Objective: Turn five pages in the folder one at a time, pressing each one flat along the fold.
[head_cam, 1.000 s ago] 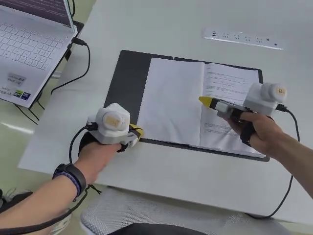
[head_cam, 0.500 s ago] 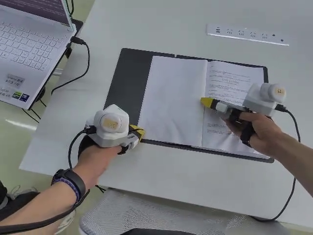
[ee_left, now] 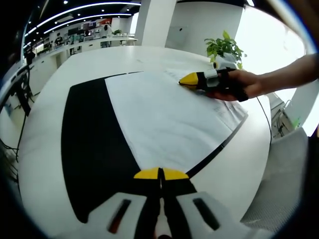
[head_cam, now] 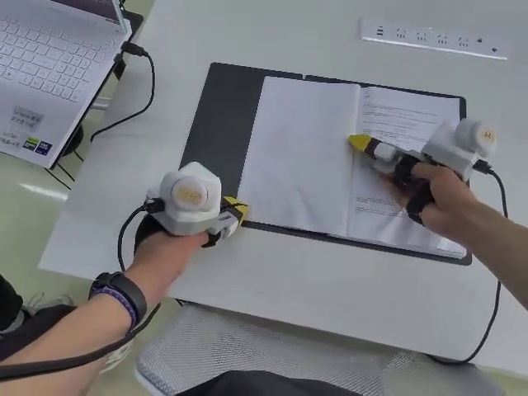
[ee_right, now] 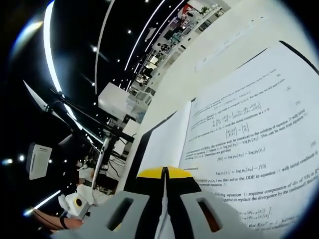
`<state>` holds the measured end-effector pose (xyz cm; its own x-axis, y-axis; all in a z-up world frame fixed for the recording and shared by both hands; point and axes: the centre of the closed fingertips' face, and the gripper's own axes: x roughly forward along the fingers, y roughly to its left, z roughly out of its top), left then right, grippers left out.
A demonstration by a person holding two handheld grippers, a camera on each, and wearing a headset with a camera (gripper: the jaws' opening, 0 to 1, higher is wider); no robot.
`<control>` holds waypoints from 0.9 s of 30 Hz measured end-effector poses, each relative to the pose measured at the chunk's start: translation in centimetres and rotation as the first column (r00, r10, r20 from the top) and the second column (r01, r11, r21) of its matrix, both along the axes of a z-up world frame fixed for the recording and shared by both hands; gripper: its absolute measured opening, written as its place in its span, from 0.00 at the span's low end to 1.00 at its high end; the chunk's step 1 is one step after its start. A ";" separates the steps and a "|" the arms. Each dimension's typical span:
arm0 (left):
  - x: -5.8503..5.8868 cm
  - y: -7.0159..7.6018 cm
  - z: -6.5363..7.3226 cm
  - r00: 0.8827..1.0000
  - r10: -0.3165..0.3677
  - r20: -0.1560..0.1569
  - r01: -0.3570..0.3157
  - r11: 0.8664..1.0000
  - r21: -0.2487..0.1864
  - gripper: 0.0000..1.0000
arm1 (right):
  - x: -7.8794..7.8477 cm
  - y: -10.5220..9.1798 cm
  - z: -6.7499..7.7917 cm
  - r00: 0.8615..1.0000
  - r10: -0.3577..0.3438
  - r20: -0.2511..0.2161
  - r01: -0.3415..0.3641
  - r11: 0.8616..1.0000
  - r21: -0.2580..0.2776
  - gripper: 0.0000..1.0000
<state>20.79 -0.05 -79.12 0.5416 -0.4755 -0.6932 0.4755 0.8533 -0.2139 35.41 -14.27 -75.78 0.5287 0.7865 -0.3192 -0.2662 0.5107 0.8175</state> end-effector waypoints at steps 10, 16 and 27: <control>0.0 0.0 0.0 1.000 0.007 0.008 -0.007 1.000 -0.003 0.00 | 5.0 -0.2 -0.8 0.995 -0.096 0.019 0.096 0.995 0.012 0.00; 0.0 0.1 0.0 1.000 0.011 0.001 -0.011 1.000 -0.017 0.00 | 6.2 0.4 -0.6 0.995 -0.095 0.031 0.096 0.995 -0.018 0.00; 0.0 0.1 0.0 1.000 0.005 -0.009 -0.005 1.000 -0.029 0.00 | 10.2 -0.7 -1.5 0.975 -0.222 0.025 0.222 0.975 0.011 0.00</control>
